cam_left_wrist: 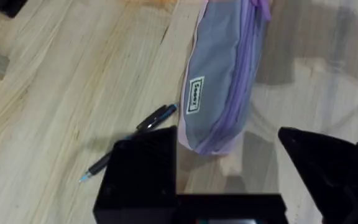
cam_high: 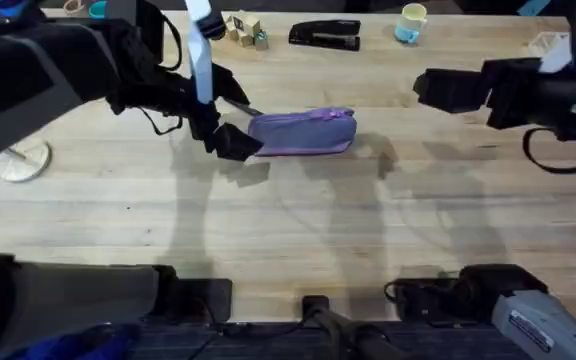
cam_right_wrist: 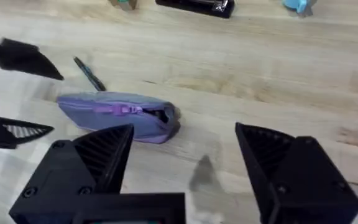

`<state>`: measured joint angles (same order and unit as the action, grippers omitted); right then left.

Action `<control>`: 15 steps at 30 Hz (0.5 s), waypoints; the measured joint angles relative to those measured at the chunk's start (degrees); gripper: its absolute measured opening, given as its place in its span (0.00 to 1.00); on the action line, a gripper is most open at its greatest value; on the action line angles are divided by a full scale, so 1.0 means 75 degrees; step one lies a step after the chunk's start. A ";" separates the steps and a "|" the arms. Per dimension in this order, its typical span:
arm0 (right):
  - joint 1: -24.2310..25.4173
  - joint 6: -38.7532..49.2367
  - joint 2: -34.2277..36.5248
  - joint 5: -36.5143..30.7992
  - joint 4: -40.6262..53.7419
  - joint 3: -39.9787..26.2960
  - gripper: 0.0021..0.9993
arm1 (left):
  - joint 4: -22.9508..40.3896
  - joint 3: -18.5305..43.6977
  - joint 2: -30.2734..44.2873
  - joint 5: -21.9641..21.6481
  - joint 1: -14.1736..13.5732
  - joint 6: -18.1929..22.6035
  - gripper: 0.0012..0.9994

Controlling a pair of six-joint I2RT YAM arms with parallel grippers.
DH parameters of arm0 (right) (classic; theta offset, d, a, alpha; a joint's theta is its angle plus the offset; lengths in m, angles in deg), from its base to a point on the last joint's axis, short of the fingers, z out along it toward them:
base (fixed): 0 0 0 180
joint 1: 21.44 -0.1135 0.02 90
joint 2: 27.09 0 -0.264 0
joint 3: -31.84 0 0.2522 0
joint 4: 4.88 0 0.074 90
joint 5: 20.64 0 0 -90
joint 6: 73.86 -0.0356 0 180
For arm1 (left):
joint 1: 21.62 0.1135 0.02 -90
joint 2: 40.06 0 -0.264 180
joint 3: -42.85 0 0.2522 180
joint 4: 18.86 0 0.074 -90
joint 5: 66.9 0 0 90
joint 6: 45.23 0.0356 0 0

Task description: Unzip the bag, pick up the pens from the table one at a time and place them inside, then zip the bag closed.

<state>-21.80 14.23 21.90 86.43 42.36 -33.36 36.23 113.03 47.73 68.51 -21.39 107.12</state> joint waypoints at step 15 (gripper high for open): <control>0.0000 -0.2490 0.0000 0.0087 0.0202 -0.0009 1.00 | -0.0601 0.0003 0.0688 0.0723 -0.0009 0.0206 0.20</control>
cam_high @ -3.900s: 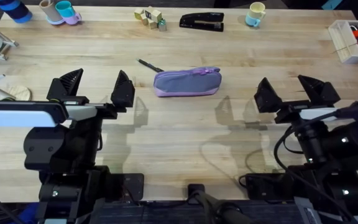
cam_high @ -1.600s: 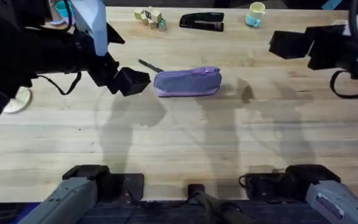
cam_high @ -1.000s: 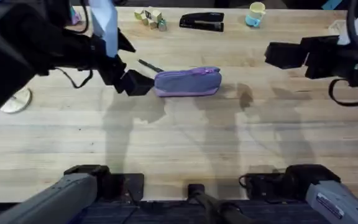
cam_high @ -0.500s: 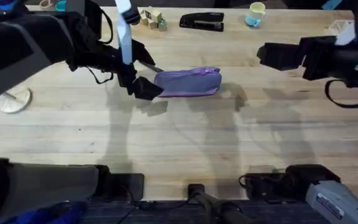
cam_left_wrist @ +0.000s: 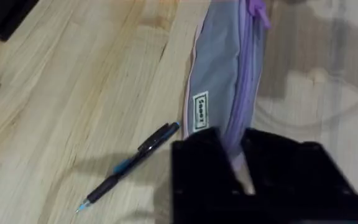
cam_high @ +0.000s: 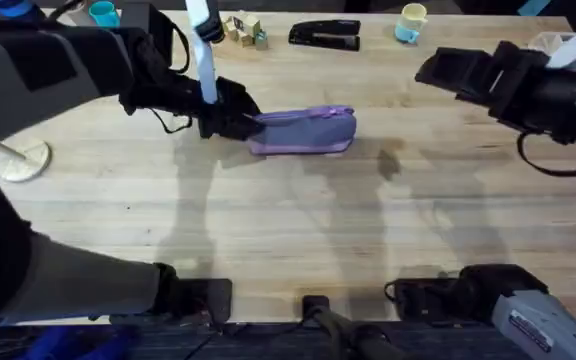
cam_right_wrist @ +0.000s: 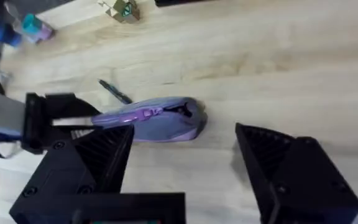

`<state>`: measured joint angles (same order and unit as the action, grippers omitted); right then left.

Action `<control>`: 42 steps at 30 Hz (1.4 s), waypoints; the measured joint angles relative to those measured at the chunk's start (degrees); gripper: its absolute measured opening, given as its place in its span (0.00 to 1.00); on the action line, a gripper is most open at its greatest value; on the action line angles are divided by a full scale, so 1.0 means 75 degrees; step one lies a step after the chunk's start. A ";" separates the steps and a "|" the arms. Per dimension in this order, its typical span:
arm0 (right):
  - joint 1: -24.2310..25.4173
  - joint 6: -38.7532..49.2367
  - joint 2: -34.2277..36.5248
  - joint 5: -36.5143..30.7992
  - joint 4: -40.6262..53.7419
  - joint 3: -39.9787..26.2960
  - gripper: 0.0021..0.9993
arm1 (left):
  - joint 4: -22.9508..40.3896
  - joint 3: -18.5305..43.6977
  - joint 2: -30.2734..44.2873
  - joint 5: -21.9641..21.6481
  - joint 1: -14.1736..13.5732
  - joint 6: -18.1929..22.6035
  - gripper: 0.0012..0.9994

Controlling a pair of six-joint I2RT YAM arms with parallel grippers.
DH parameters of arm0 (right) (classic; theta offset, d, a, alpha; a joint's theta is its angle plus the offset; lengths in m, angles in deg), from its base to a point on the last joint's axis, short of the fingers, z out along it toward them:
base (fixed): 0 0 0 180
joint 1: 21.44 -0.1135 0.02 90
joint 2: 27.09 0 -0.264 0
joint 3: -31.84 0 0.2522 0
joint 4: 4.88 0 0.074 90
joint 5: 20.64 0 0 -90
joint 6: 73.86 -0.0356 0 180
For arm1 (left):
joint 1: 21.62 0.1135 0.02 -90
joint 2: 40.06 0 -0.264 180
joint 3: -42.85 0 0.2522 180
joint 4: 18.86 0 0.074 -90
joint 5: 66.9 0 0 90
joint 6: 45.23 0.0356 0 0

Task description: Unzip the bag, pick up the pens from the table one at a time and place them inside, then zip the bag closed.

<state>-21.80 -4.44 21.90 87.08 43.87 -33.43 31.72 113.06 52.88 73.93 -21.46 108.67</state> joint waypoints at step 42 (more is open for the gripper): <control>-0.3500 0.3259 0.2727 -0.1850 -0.0266 -0.1139 1.00 | -0.0003 0.0001 0.0000 0.0046 -0.0038 -0.0236 0.04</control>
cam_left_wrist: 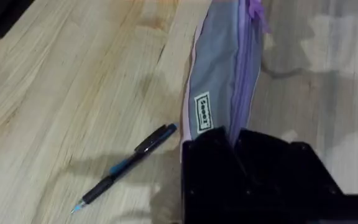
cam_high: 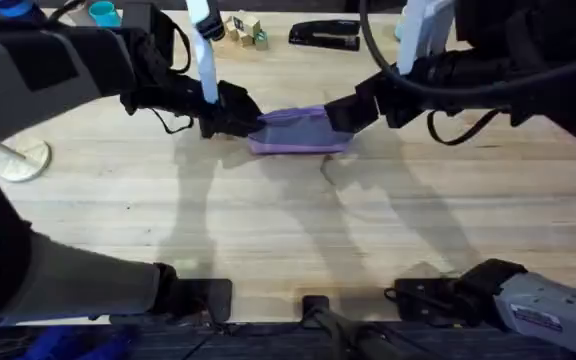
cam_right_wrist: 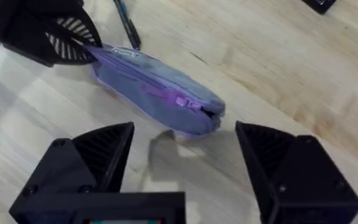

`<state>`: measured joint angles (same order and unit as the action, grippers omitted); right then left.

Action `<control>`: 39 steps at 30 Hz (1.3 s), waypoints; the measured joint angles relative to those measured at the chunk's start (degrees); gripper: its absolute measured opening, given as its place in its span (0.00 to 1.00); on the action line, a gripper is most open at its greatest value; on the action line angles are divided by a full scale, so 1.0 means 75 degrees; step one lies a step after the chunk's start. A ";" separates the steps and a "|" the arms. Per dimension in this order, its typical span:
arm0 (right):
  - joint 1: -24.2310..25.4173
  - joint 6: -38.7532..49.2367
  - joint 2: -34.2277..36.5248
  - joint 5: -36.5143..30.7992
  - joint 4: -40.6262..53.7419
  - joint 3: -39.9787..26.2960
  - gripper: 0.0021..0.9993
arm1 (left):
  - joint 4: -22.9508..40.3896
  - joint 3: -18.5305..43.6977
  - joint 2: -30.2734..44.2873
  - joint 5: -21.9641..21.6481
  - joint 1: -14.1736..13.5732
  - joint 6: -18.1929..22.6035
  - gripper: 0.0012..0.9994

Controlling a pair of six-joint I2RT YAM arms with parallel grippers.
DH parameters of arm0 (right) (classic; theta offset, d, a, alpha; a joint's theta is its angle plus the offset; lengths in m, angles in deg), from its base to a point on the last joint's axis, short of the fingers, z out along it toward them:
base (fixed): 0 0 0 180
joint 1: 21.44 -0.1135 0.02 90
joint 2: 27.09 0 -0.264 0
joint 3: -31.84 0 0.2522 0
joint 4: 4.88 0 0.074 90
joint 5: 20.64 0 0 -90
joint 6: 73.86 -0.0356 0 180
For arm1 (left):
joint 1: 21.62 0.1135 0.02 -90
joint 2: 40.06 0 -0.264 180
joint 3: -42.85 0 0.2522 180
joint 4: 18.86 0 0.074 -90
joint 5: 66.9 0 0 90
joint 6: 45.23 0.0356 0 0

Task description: Unzip the bag, pick up the pens from the table one at a time and place them inside, then zip the bag closed.

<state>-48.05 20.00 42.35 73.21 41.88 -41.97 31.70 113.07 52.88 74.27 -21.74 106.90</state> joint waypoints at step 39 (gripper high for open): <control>-0.0137 0.4946 0.0654 0.1256 -0.0042 -0.0017 1.00 | -0.0003 -0.0001 0.0000 0.0000 0.0000 0.0000 0.04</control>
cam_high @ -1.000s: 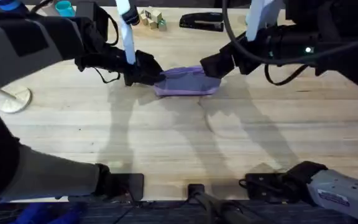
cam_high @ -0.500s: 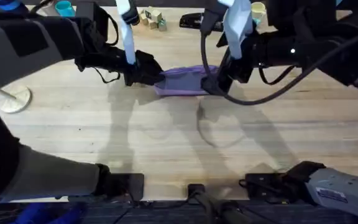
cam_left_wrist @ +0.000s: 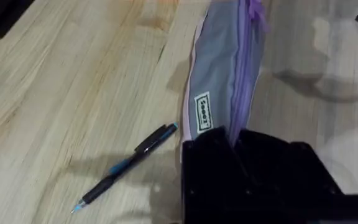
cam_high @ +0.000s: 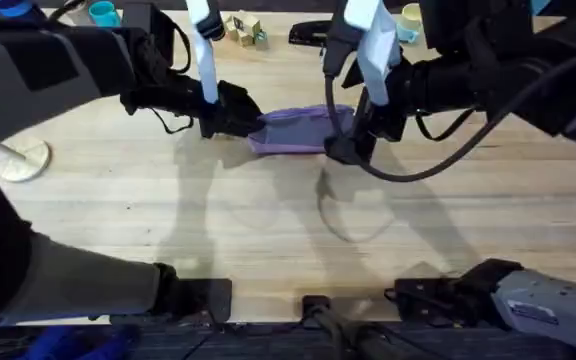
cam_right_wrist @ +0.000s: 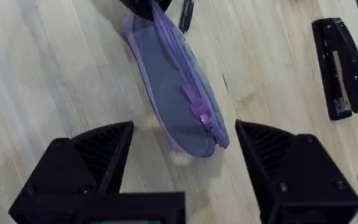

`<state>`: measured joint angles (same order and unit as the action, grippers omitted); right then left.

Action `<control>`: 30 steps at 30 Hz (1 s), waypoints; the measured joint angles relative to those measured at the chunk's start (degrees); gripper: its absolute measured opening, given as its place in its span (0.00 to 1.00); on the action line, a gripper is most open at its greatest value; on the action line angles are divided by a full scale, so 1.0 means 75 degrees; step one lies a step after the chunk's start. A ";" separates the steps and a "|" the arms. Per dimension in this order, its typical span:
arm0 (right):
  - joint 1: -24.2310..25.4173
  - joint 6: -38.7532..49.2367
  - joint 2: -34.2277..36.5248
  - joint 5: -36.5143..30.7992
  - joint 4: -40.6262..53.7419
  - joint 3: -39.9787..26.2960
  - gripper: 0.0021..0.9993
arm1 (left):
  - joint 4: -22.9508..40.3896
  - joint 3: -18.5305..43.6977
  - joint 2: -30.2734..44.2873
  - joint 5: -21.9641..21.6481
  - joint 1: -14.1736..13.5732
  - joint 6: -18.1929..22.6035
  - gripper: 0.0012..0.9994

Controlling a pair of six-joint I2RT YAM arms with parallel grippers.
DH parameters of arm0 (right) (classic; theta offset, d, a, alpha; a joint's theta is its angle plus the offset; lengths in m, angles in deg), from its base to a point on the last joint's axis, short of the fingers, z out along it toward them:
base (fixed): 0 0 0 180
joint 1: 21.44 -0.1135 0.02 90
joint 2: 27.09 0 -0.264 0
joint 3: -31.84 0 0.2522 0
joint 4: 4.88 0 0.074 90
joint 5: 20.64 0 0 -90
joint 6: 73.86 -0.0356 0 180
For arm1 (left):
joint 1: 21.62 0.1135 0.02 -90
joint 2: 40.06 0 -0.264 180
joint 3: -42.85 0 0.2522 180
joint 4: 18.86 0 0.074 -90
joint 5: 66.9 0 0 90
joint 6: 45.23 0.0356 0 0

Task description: Unzip the bag, pick up the pens from the table one at a time and place them inside, then zip the bag closed.

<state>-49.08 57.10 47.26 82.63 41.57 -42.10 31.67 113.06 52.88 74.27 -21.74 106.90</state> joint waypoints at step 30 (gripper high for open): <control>0.0000 0.1750 0.1395 -0.0022 -0.0561 -0.0009 0.99 | 0.0000 0.0000 0.0000 0.0000 0.0000 0.0000 0.04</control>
<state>-49.08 70.22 57.72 82.46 37.36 -42.17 31.67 113.06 52.88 74.27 -21.74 106.90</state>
